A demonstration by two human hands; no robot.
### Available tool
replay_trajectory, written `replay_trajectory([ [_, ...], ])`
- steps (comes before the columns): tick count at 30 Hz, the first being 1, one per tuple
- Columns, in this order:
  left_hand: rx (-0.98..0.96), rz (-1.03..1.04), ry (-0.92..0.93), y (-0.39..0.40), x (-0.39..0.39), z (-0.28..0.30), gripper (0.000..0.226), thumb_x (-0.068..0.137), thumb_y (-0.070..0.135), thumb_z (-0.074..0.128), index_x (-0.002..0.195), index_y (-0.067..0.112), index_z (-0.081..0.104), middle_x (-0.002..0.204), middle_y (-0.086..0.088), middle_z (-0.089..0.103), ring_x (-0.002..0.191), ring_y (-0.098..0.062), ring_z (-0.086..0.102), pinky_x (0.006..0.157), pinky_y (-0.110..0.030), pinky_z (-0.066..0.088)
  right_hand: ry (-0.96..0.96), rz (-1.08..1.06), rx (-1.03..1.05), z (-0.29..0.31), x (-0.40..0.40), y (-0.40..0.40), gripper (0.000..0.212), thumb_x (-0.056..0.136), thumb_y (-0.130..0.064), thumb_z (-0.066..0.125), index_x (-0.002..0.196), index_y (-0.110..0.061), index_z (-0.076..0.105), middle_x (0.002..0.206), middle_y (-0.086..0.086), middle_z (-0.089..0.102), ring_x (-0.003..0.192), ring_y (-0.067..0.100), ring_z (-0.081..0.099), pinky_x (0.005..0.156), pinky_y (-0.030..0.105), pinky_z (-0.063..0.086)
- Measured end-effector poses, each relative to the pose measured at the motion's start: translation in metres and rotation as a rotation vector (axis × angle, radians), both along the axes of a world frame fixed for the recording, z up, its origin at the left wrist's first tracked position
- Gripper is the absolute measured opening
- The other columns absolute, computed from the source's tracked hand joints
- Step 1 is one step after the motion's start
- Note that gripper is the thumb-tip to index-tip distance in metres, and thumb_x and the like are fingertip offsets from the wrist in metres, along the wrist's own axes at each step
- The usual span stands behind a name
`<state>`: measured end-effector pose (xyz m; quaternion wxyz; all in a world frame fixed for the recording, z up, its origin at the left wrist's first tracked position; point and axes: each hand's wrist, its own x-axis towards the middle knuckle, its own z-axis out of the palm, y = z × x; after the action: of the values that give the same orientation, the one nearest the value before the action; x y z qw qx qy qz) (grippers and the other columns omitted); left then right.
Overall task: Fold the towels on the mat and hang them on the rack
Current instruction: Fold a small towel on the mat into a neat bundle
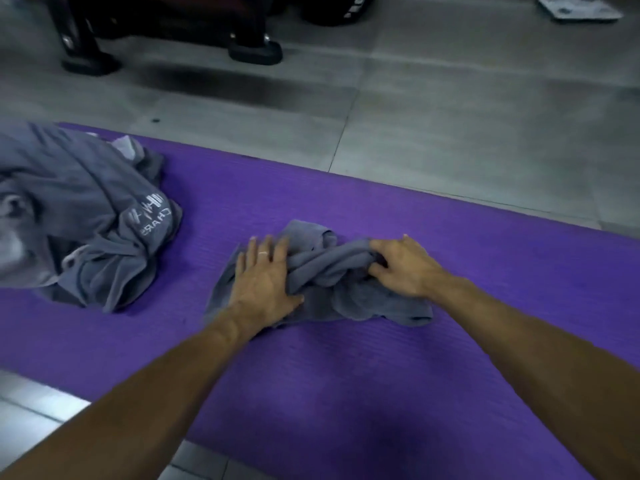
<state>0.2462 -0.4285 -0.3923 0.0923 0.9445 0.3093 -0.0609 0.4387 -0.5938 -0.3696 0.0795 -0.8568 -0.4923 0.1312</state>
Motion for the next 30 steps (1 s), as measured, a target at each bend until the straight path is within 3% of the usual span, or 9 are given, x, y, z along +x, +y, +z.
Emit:
replay_trajectory([
  [6,-0.191,0.009,-0.328,0.001,-0.001,0.001,0.045,0.083,0.012,0.054,0.128,0.015,0.05,0.105,-0.017,0.062,0.096,-0.037,0.061,0.087,-0.044,0.046,0.264,0.128,-0.406,0.04,-0.001,-0.066,0.026,0.082,-0.046,0.069,0.073,-0.026,0.055,0.065,-0.013,0.057,0.067,0.01,0.057,0.061,0.021,0.042],
  [9,-0.314,-0.202,-0.59,-0.02,0.015,0.028,0.05,0.074,-0.006,0.051,0.117,0.02,0.051,0.105,-0.005,0.062,0.096,-0.023,0.059,0.086,-0.026,0.042,0.487,-0.039,-0.218,0.057,-0.006,-0.067,0.058,0.069,-0.066,0.071,0.117,-0.039,0.055,0.103,-0.017,0.061,0.097,0.003,0.058,0.086,0.021,0.047],
  [13,-0.421,-0.373,-0.59,-0.041,0.03,0.071,0.058,0.073,-0.011,0.049,0.115,0.028,0.047,0.115,0.005,0.061,0.102,-0.014,0.058,0.082,-0.024,0.044,0.489,-0.055,0.186,0.072,-0.004,-0.038,0.096,0.076,-0.018,0.077,0.149,-0.043,0.02,0.154,0.003,0.025,0.132,-0.001,0.034,0.106,0.015,0.026],
  [15,-0.404,-0.53,-0.588,-0.048,0.032,0.085,0.056,0.069,-0.01,0.047,0.112,0.026,0.048,0.12,0.005,0.056,0.109,-0.017,0.055,0.087,-0.024,0.043,0.337,0.1,0.143,0.076,-0.003,-0.026,0.078,0.07,-0.015,0.072,0.139,-0.036,0.043,0.157,0.006,0.022,0.145,0.005,0.014,0.111,0.019,0.024],
  [17,-0.321,-0.595,-0.602,-0.047,0.035,0.09,0.054,0.068,-0.007,0.046,0.105,0.031,0.043,0.119,0.005,0.048,0.105,-0.02,0.054,0.085,-0.033,0.046,0.244,0.118,0.13,0.084,-0.002,-0.023,0.032,0.067,-0.017,0.075,0.097,-0.025,0.065,0.142,0.008,0.045,0.142,0.013,0.028,0.108,0.032,0.036],
  [20,-0.567,-0.275,-0.692,-0.049,0.047,0.091,0.056,0.081,-0.005,0.058,0.122,0.03,0.04,0.12,-0.004,0.049,0.102,-0.018,0.057,0.084,-0.034,0.052,0.199,-0.031,0.22,0.102,0.0,-0.038,0.025,0.066,-0.027,0.076,0.063,-0.023,0.052,0.085,-0.002,0.065,0.085,0.013,0.061,0.071,0.03,0.048],
  [23,-1.26,0.068,-0.622,-0.064,0.058,0.098,0.062,0.084,0.022,0.072,0.136,0.014,0.039,0.093,0.004,0.063,0.083,-0.006,0.061,0.074,-0.021,0.05,0.362,-0.164,0.397,0.121,0.003,-0.063,0.028,0.074,-0.005,0.069,0.07,-0.021,0.048,0.063,-0.012,0.05,0.056,-0.002,0.044,0.055,0.019,0.039],
  [25,-1.234,-0.015,-0.399,-0.082,0.067,0.094,0.074,0.069,0.047,0.079,0.127,0.016,0.045,0.085,0.009,0.068,0.084,-0.005,0.064,0.079,-0.025,0.051,0.398,-0.229,0.445,0.132,0.007,-0.083,0.027,0.08,0.001,0.062,0.082,-0.023,0.05,0.071,-0.012,0.054,0.064,-0.001,0.048,0.061,0.016,0.041],
  [30,-1.005,-0.158,-0.47,-0.151,0.093,0.062,0.026,0.087,0.008,0.069,0.074,0.015,0.047,0.063,-0.002,0.051,0.062,-0.017,0.049,0.066,-0.038,0.043,0.443,-0.481,0.484,0.149,0.023,-0.162,0.028,0.08,0.003,0.056,0.1,-0.016,0.056,0.092,0.002,0.062,0.088,0.013,0.055,0.082,0.035,0.046],
])
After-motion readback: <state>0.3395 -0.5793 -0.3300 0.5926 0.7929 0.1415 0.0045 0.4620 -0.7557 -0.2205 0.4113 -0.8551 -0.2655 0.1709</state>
